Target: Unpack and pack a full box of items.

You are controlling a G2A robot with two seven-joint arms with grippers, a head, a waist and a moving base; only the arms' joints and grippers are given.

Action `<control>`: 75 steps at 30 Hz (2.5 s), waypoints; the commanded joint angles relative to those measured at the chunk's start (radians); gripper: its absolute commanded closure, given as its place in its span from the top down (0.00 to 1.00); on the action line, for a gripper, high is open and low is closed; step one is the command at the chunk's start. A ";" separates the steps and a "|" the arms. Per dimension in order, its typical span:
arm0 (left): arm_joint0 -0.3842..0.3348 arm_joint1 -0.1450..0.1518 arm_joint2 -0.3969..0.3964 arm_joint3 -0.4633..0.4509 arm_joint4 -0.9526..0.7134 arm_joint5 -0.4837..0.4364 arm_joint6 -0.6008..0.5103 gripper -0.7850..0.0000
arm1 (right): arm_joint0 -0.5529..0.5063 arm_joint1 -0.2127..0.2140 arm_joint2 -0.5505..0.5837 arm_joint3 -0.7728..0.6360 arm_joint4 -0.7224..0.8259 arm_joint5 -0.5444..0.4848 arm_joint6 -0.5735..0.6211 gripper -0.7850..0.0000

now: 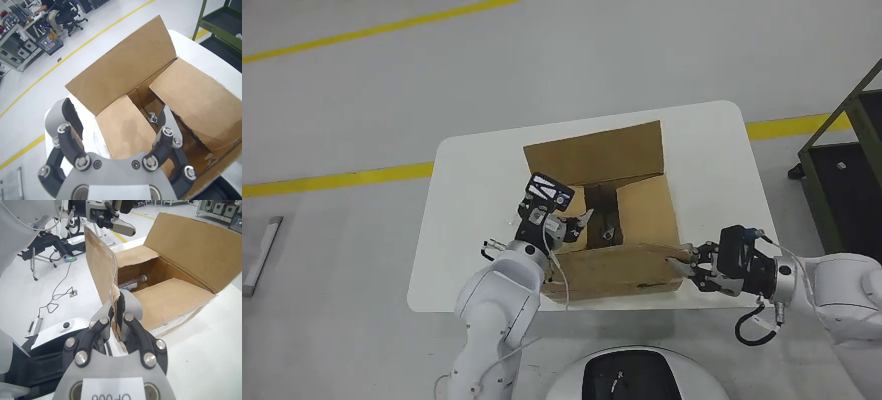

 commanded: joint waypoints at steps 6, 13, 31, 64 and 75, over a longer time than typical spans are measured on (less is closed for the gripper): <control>0.017 0.009 0.033 -0.021 0.019 -0.088 -0.043 1.00 | -0.024 -0.001 0.000 0.008 -0.048 -0.013 -0.091 0.18; 0.041 0.022 0.059 -0.072 0.014 -0.206 -0.084 1.00 | -0.035 0.006 0.031 0.008 0.014 -0.025 -0.116 0.43; 0.107 0.056 0.050 -0.184 0.001 -0.372 -0.079 1.00 | -0.053 0.017 0.049 0.008 0.167 0.003 -0.089 0.00; 0.118 0.063 -0.028 -0.187 -0.079 -0.200 -0.025 1.00 | -0.089 0.028 0.062 0.083 -0.069 0.087 -0.336 0.00; 0.118 0.063 -0.028 -0.187 -0.079 -0.200 -0.025 1.00 | -0.059 0.018 -0.012 0.232 -0.150 0.125 -0.339 0.00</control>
